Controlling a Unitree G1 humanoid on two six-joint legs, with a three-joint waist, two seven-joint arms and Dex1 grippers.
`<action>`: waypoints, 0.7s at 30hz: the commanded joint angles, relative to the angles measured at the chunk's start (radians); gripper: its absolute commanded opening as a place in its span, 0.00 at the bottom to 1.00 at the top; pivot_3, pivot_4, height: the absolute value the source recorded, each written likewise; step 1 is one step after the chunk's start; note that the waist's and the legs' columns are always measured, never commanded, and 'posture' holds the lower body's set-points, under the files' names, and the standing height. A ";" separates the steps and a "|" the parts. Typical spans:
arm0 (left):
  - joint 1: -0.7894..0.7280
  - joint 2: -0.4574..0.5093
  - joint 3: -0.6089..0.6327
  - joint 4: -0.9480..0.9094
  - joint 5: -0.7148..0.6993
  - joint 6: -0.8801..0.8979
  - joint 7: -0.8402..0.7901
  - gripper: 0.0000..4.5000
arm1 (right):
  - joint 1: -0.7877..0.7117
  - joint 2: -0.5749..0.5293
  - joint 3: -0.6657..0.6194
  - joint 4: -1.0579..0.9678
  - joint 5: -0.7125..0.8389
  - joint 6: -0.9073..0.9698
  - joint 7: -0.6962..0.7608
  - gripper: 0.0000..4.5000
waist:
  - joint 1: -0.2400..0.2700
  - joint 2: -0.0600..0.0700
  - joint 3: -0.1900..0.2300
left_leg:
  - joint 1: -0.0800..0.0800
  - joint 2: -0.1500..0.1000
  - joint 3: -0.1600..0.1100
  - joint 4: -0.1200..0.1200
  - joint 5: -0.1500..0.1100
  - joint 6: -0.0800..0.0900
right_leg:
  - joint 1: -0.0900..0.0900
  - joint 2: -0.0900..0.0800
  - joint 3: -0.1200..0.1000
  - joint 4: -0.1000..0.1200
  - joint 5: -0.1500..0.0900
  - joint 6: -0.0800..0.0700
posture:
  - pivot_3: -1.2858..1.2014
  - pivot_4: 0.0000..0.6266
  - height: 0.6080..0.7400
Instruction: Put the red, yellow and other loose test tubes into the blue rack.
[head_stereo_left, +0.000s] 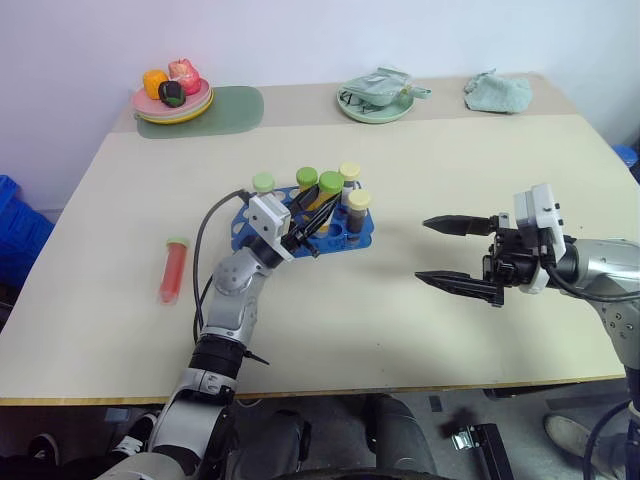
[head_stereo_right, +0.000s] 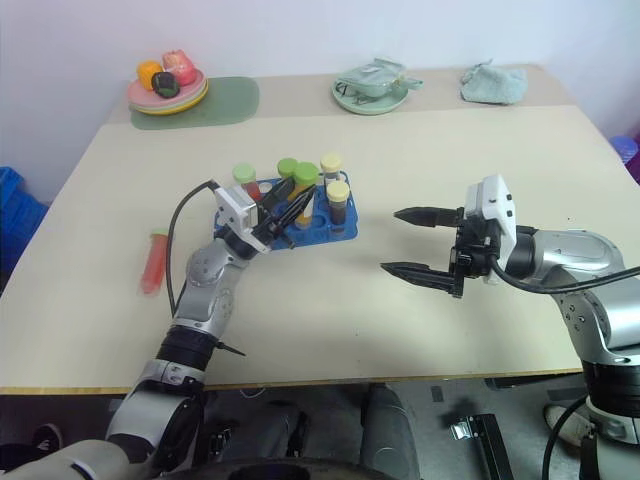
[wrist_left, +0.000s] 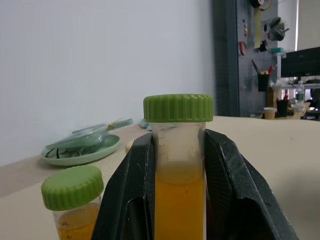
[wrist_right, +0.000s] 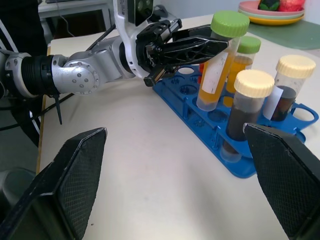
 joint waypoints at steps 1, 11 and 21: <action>-0.010 0.009 0.009 -0.011 0.008 -0.029 -0.002 0.18 | 0.003 -0.015 -0.040 -0.010 -0.005 -0.026 0.009 1.00 | 0.000 0.000 0.000 | 0.000 0.000 0.000 0.000 0.000 0.000 | 0.000 0.000 0.000 0.000 0.000 0.000 | 0.52 0.24 1.00; 0.037 0.028 0.009 -0.053 0.011 -0.015 -0.002 0.18 | 0.006 -0.010 -0.040 -0.002 -0.014 -0.036 0.018 1.00 | 0.000 0.000 0.000 | 0.000 0.000 0.000 0.000 0.000 0.000 | 0.000 0.000 0.000 0.000 0.000 0.000 | 0.52 0.24 1.00; 0.042 0.034 0.009 -0.047 0.015 -0.017 0.006 0.18 | 0.014 -0.013 -0.040 -0.015 -0.012 -0.027 0.012 1.00 | 0.001 0.000 -0.001 | 0.001 0.000 0.000 0.000 0.000 0.000 | 0.001 0.000 0.000 0.000 0.000 0.000 | 0.52 0.24 1.00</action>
